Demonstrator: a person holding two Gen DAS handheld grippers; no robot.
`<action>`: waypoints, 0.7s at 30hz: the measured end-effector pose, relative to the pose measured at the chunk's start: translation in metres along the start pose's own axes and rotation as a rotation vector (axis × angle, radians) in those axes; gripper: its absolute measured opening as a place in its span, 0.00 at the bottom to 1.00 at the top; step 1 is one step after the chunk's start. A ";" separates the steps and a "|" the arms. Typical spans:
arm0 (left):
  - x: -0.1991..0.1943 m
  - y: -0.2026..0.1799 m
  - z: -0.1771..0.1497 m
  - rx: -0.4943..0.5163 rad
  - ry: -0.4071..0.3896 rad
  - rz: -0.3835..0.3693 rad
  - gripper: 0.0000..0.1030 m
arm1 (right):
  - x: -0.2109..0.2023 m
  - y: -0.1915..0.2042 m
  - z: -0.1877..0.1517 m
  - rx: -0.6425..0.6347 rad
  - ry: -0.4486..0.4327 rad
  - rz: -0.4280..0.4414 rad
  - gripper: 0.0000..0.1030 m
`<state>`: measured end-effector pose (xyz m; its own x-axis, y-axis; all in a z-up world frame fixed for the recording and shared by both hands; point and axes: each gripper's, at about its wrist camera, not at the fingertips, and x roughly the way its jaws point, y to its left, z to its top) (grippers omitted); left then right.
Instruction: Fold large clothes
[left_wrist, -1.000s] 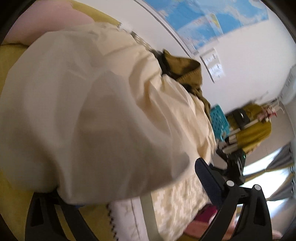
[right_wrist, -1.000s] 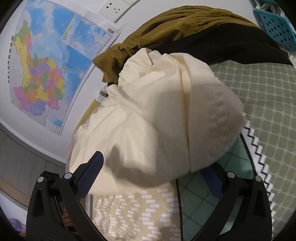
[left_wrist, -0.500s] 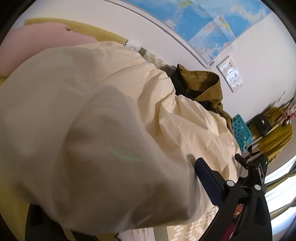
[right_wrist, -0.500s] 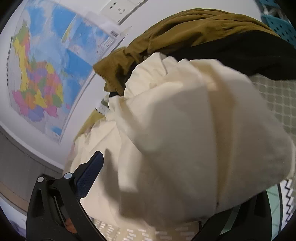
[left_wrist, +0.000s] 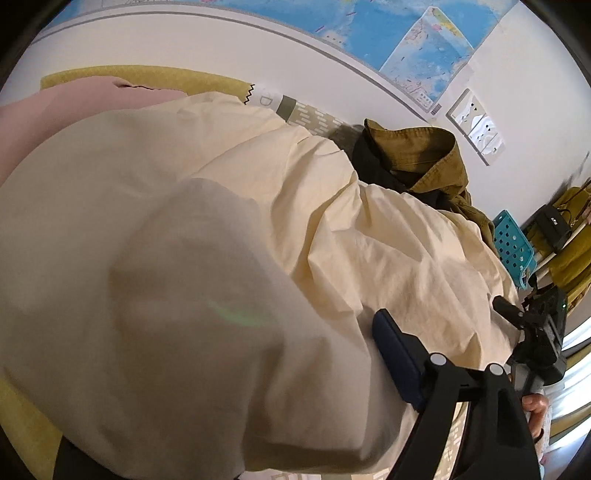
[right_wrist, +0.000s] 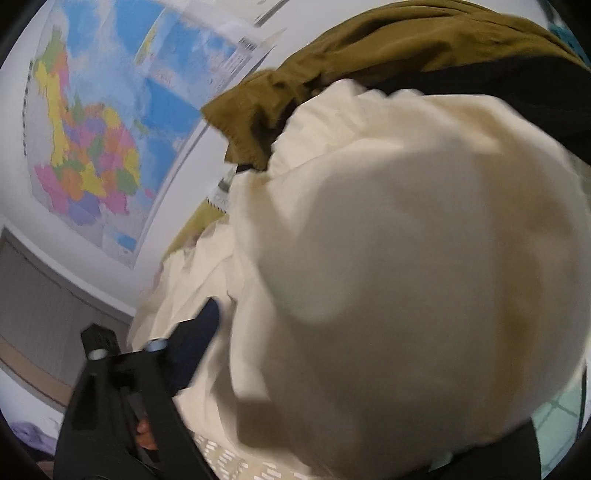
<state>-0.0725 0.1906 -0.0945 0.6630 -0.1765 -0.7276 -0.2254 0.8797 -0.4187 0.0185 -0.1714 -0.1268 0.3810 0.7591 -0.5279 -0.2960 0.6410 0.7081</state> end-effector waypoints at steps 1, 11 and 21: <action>0.001 0.001 0.001 -0.003 0.003 -0.001 0.81 | 0.003 0.004 0.000 -0.020 0.006 -0.020 0.95; 0.005 -0.007 0.005 0.019 -0.008 0.002 0.76 | 0.011 0.002 0.000 -0.049 0.032 -0.006 0.51; 0.008 -0.006 0.012 0.020 0.009 -0.016 0.70 | 0.020 0.007 0.001 -0.045 0.033 0.014 0.52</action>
<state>-0.0573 0.1891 -0.0912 0.6598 -0.1946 -0.7258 -0.2003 0.8854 -0.4195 0.0253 -0.1517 -0.1321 0.3480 0.7710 -0.5333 -0.3407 0.6340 0.6943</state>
